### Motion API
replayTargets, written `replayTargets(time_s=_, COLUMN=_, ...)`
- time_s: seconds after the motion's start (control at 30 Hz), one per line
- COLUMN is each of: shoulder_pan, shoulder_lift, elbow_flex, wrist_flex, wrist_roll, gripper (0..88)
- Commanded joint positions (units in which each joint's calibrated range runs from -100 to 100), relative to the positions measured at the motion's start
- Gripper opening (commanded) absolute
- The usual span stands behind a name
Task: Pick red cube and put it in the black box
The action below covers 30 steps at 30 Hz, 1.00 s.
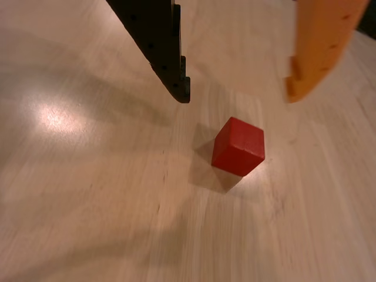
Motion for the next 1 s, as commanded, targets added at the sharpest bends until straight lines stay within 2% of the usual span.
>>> replayTargets(time_s=0.0, shoulder_pan=-0.47, shoulder_lift=1.38, elbow_flex=-5.83, wrist_flex=0.1, wrist_roll=-0.07, gripper=34.6)
replayTargets(time_s=0.2, shoulder_pan=-0.54, shoulder_lift=4.72, elbow_flex=-9.9, wrist_flex=0.1, wrist_roll=-0.07, gripper=42.1)
replayTargets(time_s=0.53, shoulder_pan=-1.39, shoulder_lift=8.06, elbow_flex=-11.35, wrist_flex=-0.63, wrist_roll=-0.37, gripper=42.1)
replayTargets(time_s=0.67, shoulder_pan=-1.62, shoulder_lift=9.98, elbow_flex=-13.16, wrist_flex=-0.47, wrist_roll=-3.9, gripper=42.8)
replayTargets(time_s=0.97, shoulder_pan=-1.62, shoulder_lift=10.9, elbow_flex=-14.7, wrist_flex=-0.63, wrist_roll=-4.39, gripper=43.3)
